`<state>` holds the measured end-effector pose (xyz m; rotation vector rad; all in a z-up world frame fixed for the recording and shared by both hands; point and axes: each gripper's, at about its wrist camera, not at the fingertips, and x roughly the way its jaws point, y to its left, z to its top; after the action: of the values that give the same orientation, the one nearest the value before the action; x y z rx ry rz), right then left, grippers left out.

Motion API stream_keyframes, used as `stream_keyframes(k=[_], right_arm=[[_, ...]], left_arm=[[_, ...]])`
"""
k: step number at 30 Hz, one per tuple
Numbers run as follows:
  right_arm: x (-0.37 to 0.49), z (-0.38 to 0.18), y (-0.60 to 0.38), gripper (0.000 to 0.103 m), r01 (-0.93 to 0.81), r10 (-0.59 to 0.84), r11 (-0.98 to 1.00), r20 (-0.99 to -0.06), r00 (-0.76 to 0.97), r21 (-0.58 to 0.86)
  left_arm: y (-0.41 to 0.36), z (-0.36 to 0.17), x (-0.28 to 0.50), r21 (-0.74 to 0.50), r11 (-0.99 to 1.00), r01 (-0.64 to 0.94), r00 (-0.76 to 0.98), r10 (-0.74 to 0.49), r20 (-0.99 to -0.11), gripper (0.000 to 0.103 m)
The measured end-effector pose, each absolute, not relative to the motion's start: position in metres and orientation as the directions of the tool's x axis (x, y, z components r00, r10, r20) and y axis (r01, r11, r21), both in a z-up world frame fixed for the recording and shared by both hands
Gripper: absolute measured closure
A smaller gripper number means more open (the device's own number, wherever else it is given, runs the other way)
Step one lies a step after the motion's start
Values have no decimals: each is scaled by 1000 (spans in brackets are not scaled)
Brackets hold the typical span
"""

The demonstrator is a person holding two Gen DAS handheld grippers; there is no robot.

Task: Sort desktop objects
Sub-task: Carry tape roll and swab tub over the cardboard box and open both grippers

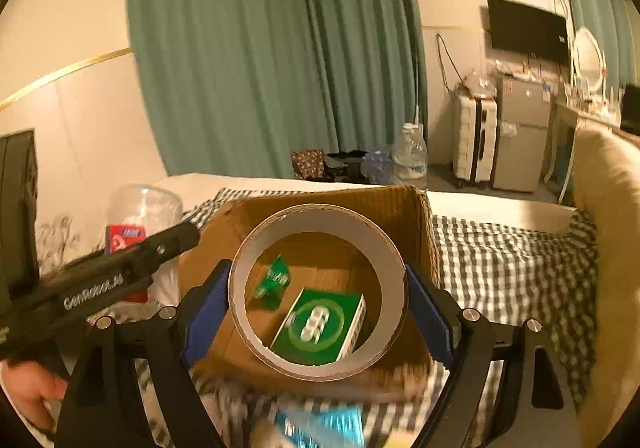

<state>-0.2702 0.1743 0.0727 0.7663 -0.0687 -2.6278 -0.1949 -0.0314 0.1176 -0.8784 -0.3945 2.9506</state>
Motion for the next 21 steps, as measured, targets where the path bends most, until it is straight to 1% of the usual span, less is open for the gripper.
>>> stream_keyframes(k=[3, 6, 10, 13, 14, 15, 16, 17, 18, 21], right_arm=[[-308, 63, 170, 20, 347, -390, -920, -534, -750, 185], [-337, 53, 164, 20, 320, -363, -930, -569, -738, 179], [-358, 44, 164, 20, 297, -351, -936, -579, -736, 190], [-367, 41, 163, 19, 265, -314, -949, -584, -749, 170], [-369, 40, 162, 16, 261, -308, -951, -590, -746, 167], [-371, 38, 162, 12, 260, -311, -950, -597, -739, 172], [-371, 37, 163, 5, 253, -305, -952, -605, -735, 173], [-369, 38, 164, 3, 240, -296, -955, -602, -742, 173], [-367, 39, 167, 2, 232, -297, -955, -589, -752, 184], [-357, 45, 174, 1, 228, -294, -956, -565, -771, 187]], left_arm=[[-35, 109, -230, -252, -967, 37, -822, 114, -558, 40], [-36, 99, -262, -250, -967, 38, -795, 122, -594, 40], [-35, 82, -283, -266, -963, 36, -771, 143, -621, 40], [-34, 67, -292, -278, -960, 47, -747, 151, -648, 40], [-35, 63, -294, -283, -957, 56, -735, 153, -660, 40], [-37, 61, -296, -292, -954, 65, -725, 155, -671, 36], [-39, 59, -297, -300, -950, 82, -714, 154, -683, 27], [-42, 59, -297, -305, -946, 107, -711, 142, -689, 20], [-43, 60, -296, -307, -943, 125, -708, 132, -694, 10], [-46, 64, -286, -329, -935, 131, -721, 138, -679, 9]])
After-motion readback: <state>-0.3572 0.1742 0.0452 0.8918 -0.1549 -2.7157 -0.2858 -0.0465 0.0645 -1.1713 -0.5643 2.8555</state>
